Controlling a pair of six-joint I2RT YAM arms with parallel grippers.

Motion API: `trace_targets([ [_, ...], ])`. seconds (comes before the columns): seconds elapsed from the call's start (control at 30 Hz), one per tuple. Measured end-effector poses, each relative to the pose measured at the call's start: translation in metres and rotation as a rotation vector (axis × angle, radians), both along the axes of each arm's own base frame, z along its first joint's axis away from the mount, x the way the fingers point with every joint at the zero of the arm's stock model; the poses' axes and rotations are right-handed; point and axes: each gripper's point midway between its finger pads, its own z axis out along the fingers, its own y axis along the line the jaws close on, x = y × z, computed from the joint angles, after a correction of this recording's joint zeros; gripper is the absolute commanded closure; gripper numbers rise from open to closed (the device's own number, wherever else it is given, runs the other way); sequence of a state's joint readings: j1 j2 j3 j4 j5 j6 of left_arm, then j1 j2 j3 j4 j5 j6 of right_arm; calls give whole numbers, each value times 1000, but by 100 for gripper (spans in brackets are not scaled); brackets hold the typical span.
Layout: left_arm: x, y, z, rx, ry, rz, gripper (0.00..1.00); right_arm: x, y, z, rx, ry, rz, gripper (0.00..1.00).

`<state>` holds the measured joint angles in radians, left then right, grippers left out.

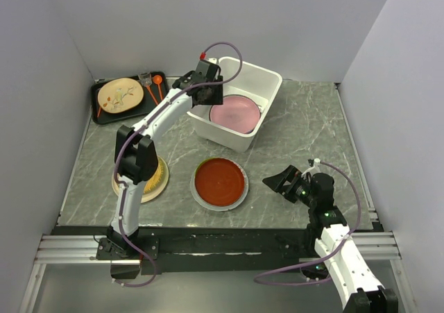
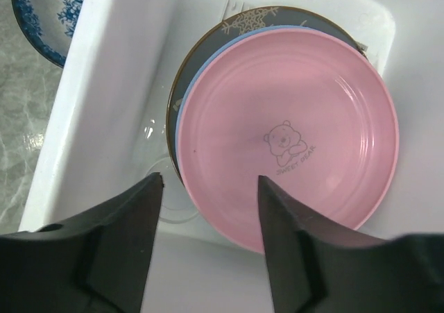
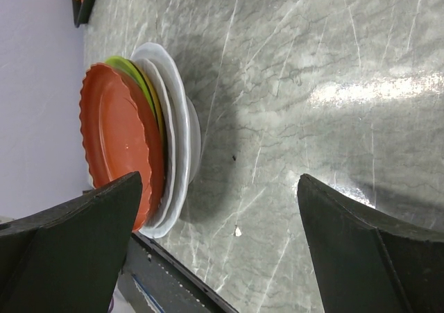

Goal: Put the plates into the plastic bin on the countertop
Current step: Place the plate in the plastic bin, then pick up the plate at the center of the board.

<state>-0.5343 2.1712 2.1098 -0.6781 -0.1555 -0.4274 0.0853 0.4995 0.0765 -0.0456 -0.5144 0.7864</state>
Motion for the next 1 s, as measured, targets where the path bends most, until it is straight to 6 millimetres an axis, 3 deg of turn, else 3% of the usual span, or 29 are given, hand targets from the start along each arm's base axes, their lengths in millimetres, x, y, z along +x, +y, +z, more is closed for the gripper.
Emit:
trace_targets([
  [0.17,-2,-5,1,-1,-2,-8,33,0,0,0,1,0,2,0],
  [0.3,-7,-9,13,-23,-23,-22,33,-1,0,-1,-1,2,5,1],
  [0.4,-17,-9,36,-57,-53,-38,32,-1,0,-2,-13,6,11,3],
  [0.6,-44,1,101,-156,-157,-58,30,6,0,11,-30,-13,23,12],
  [0.73,-64,10,128,-204,-203,-60,30,12,2,18,-31,-16,33,16],
  [0.87,-81,17,126,-224,-198,-60,28,14,6,20,-31,9,60,18],
  [1.0,-94,24,97,-206,-142,-50,27,17,13,24,-44,19,96,21],
])
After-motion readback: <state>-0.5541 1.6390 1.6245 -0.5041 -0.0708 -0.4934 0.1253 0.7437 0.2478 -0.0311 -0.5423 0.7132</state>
